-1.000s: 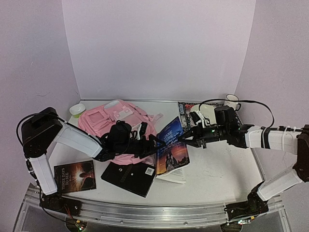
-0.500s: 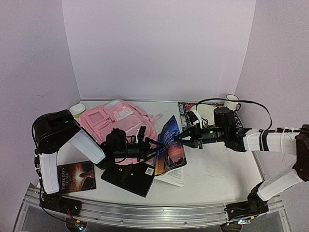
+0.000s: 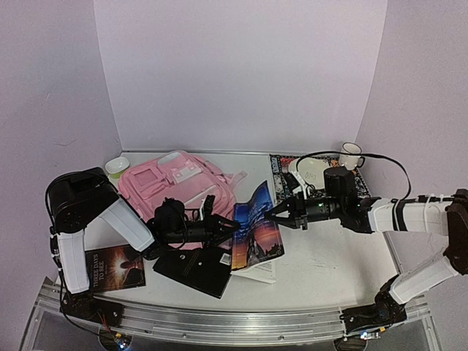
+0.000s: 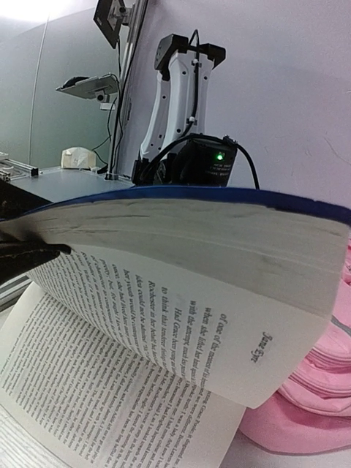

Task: Pack the student bag
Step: Pass from the right arm to the left, then pass from the left arm to the right

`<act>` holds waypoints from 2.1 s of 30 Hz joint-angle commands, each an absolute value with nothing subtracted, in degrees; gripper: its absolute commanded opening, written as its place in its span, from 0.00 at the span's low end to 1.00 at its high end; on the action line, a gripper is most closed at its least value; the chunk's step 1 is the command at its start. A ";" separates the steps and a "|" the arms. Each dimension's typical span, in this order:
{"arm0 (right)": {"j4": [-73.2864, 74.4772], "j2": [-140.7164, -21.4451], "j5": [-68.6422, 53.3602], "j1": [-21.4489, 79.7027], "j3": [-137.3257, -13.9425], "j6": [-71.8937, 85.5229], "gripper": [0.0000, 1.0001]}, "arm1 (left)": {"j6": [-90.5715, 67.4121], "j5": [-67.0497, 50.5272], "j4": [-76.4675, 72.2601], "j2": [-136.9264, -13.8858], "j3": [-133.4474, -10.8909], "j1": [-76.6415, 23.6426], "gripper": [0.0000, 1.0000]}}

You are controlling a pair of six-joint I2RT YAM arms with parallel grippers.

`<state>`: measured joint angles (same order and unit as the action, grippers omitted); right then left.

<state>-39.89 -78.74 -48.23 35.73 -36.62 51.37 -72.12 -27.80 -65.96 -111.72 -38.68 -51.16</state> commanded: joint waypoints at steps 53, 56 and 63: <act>-58.58 -73.42 -12.31 47.89 -30.89 57.94 0.98 | -67.12 -8.68 -67.46 -91.34 -49.97 -41.59 0.00; -63.57 -76.69 -12.46 48.56 -31.62 59.88 0.98 | -67.93 -8.22 -67.33 -91.78 -51.08 -41.58 0.00; -72.58 -84.10 -12.81 49.88 -34.74 62.05 0.98 | -69.44 -7.22 -67.41 -92.19 -52.27 -41.65 0.00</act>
